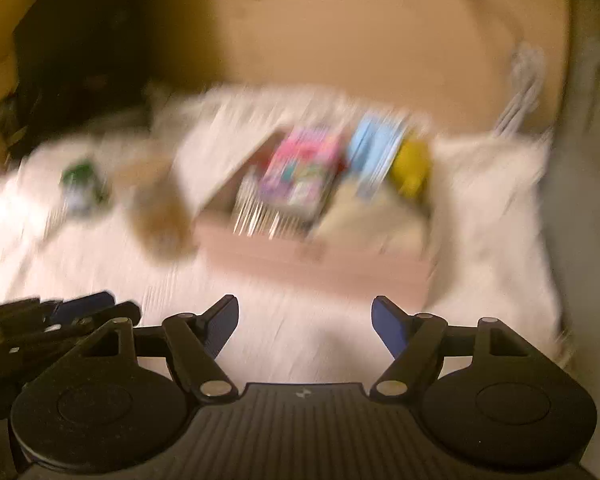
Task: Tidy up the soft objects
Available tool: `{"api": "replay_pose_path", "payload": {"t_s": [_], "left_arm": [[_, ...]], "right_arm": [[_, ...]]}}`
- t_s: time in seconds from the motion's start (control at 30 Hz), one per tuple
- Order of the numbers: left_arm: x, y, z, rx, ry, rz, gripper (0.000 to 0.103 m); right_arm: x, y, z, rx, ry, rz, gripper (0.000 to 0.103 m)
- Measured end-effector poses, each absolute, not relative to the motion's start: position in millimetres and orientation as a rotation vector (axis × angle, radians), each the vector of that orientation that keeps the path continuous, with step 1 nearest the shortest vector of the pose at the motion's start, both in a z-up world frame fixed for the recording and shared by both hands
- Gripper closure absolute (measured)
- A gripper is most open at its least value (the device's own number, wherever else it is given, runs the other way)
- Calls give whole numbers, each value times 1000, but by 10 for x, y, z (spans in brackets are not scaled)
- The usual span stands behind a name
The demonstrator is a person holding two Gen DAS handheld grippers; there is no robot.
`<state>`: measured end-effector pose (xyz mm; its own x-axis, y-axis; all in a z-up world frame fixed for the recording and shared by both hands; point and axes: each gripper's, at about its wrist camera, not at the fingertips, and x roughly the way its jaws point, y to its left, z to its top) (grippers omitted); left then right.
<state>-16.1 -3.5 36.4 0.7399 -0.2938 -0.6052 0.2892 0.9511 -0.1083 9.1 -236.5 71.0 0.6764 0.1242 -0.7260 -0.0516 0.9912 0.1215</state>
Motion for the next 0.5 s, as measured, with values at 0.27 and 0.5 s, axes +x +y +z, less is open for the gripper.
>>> {"api": "replay_pose_path", "payload": {"t_s": [0.27, 0.5], "left_arm": [[-329, -163, 130, 30, 679, -229, 68], [-401, -285, 93, 39, 661, -162, 68]], "right_arm": [[1, -2226, 227, -28, 826, 122, 22], [5, -2317, 125, 6, 823, 27, 0]]}}
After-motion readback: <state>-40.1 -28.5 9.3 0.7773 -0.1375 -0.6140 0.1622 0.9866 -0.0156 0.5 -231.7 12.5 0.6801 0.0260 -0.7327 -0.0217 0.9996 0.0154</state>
